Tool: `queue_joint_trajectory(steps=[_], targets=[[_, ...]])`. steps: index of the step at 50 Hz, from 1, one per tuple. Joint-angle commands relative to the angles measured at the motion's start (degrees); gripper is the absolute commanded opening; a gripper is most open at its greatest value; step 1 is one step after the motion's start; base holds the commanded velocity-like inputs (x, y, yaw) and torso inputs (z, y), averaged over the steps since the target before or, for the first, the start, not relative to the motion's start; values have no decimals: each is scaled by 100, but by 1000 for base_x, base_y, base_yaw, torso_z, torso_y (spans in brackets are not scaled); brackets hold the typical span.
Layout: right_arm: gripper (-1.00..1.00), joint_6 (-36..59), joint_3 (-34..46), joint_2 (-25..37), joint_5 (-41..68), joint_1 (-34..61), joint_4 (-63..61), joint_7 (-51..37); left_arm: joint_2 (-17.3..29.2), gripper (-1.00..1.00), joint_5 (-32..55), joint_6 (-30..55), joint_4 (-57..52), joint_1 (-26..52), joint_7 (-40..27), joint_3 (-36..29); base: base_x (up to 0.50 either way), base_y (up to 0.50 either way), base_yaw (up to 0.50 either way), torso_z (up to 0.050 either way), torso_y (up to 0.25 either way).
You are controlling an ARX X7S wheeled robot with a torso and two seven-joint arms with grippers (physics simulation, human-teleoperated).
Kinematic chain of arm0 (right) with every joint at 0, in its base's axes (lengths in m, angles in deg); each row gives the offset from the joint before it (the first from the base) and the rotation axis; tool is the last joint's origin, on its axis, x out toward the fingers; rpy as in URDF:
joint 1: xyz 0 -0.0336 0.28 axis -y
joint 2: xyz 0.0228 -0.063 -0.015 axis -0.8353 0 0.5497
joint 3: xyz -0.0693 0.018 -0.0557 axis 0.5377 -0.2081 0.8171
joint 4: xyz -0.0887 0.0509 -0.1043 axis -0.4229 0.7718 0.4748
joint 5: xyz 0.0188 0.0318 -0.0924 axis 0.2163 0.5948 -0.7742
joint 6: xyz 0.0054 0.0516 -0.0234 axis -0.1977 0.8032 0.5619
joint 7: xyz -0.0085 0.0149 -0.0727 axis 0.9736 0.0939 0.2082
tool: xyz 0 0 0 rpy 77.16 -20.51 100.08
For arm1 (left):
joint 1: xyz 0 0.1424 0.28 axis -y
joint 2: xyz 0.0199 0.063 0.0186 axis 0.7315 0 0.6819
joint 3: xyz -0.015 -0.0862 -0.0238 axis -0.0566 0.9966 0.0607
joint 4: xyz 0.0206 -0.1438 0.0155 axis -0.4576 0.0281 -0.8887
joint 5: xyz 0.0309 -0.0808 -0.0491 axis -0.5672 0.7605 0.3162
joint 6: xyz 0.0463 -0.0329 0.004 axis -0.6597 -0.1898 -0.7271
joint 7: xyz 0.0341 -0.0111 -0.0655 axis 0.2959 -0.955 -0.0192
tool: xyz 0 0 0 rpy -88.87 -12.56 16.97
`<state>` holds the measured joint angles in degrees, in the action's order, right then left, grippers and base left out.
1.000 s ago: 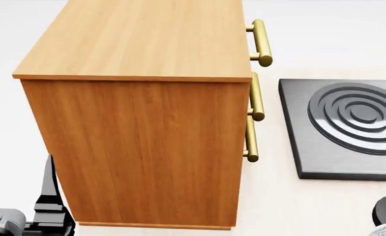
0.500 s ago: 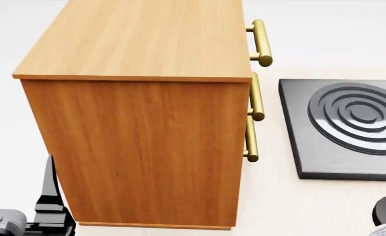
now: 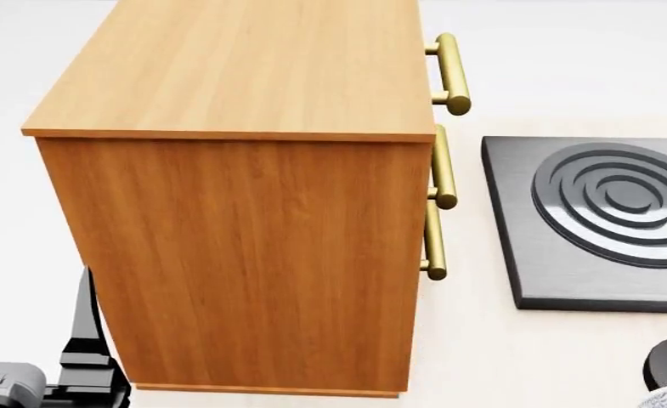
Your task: Put the bowl on the top of the cabinet.
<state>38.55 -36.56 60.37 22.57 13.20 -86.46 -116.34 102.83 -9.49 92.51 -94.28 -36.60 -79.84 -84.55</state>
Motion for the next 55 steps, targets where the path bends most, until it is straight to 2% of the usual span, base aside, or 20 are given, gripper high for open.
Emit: queue_joint_trajectory(steps=[1, 55], targets=[[100, -30, 65, -21, -44, 64, 118, 21, 17, 100, 15, -18, 31, 8, -21, -10, 0, 0, 0, 0, 0], [100, -180, 224, -79, -153, 199, 402, 94, 85, 100, 96, -111, 88, -16, -141, -46, 0, 0, 0, 0, 0]])
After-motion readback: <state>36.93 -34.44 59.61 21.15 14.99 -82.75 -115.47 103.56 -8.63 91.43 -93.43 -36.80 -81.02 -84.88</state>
